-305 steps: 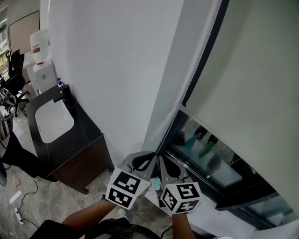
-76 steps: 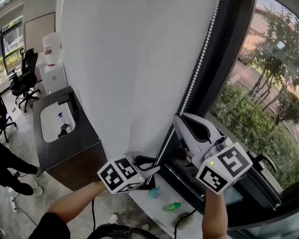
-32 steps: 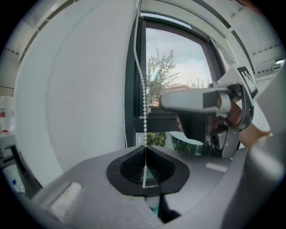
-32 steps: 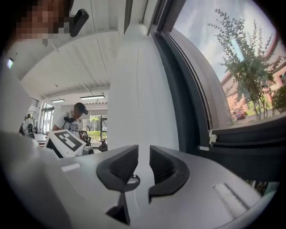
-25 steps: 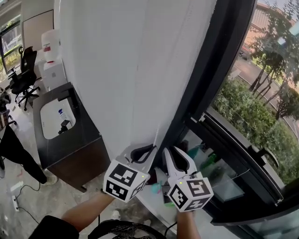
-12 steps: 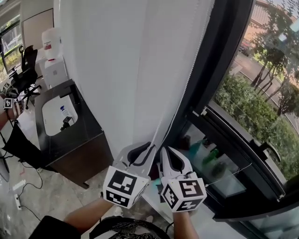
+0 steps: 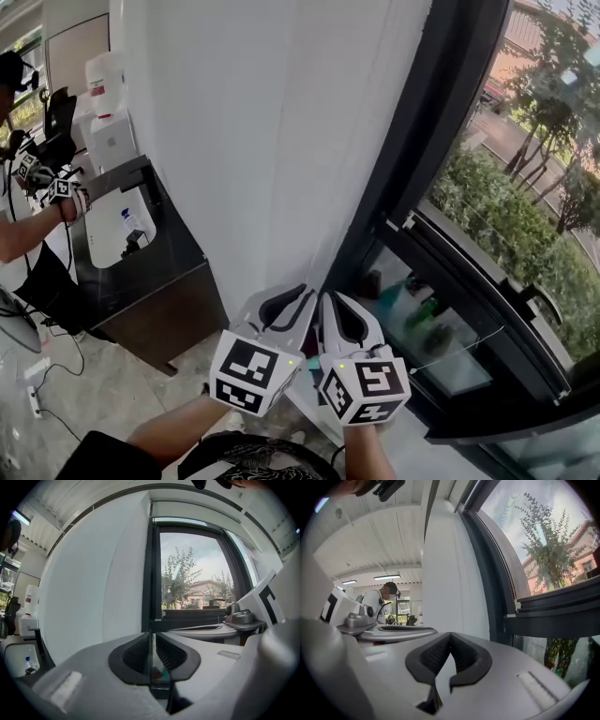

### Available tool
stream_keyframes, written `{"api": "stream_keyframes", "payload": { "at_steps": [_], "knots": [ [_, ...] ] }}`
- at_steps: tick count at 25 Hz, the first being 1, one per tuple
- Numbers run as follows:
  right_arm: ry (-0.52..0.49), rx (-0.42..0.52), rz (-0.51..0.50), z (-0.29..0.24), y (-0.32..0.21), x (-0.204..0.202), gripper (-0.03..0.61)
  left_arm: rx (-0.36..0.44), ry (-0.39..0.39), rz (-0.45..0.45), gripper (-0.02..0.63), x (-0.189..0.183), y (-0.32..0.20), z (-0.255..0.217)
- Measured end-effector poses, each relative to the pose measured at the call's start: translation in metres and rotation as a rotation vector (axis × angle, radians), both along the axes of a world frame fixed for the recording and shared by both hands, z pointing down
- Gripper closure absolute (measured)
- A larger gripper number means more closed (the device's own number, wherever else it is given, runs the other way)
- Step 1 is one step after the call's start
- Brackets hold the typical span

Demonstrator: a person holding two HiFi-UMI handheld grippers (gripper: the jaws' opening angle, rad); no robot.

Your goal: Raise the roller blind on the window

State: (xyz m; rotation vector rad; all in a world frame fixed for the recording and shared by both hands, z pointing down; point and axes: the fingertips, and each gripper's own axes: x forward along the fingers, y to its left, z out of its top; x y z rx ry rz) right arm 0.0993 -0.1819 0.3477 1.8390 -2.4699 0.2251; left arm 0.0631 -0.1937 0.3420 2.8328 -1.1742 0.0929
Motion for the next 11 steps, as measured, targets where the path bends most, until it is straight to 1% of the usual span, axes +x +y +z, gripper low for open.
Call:
{"api": "stream_keyframes", "payload": {
  "at_steps": [2, 11],
  "knots": [
    [0.0, 0.001, 0.002, -0.0004, 0.0003, 0.0016, 0.574, -0.003, 0.008, 0.003, 0.565, 0.0027, 0.0002, -0.0001],
    [-0.003, -0.006, 0.005, 0.0022, 0.0004, 0.006, 0.574, 0.001, -0.011, 0.007, 0.565, 0.0073, 0.0003, 0.0014]
  ]
}}
